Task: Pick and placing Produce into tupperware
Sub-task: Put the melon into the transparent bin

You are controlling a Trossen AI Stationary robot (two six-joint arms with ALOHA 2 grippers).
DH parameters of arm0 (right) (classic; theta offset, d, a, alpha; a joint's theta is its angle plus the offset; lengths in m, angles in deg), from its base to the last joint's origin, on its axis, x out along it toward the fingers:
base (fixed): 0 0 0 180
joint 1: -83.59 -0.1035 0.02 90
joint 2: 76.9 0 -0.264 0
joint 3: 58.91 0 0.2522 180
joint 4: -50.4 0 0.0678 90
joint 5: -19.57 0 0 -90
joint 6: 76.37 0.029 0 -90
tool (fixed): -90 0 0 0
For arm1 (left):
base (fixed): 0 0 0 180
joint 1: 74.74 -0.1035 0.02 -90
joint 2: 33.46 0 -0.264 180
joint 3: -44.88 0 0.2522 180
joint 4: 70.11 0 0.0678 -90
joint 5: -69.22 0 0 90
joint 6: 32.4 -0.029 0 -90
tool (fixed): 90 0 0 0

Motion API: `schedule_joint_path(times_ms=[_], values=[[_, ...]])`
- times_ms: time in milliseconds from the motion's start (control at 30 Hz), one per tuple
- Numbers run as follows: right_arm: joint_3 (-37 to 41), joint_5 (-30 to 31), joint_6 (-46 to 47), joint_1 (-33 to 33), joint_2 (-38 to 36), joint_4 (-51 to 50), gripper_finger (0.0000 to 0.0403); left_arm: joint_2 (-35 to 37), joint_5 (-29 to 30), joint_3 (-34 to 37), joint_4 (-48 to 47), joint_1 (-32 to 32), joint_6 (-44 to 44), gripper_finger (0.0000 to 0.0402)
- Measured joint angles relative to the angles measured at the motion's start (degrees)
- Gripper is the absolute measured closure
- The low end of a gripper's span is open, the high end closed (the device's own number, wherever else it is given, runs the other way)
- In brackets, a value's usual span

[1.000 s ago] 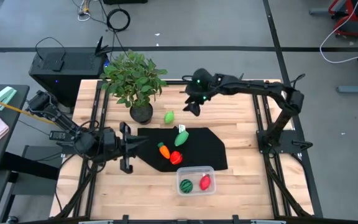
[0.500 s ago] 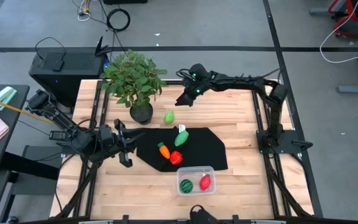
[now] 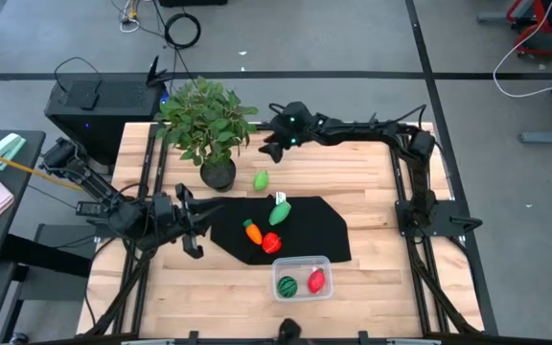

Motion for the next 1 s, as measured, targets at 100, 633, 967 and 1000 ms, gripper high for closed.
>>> schedule_joint_path(times_ms=[100, 633, 967, 1000], values=[[-2.2, -0.3, -6.0, -2.4, 0.1, -0.7, 0.0151, 0.1, 0.0, 0.0, 0.0, 0.7, -0.1, 0.0299], [-3.0, 0.3, -41.2, -7.8, 0.2, -8.4, 0.0149, 0.1, 3.6, 0.0, -0.1, 4.3, -0.3, 0.0302], [-3.0, 11.0, -59.1, -11.7, 0.2, -16.6, 0.0132, 0.1, 3.6, 0.0, -0.2, 4.3, -0.1, 0.0298], [-3.0, 11.6, -58.4, -11.5, 0.2, -17.0, 0.0129, 0.1, 3.6, 0.0, -0.2, 4.3, -0.1, 0.0298]])
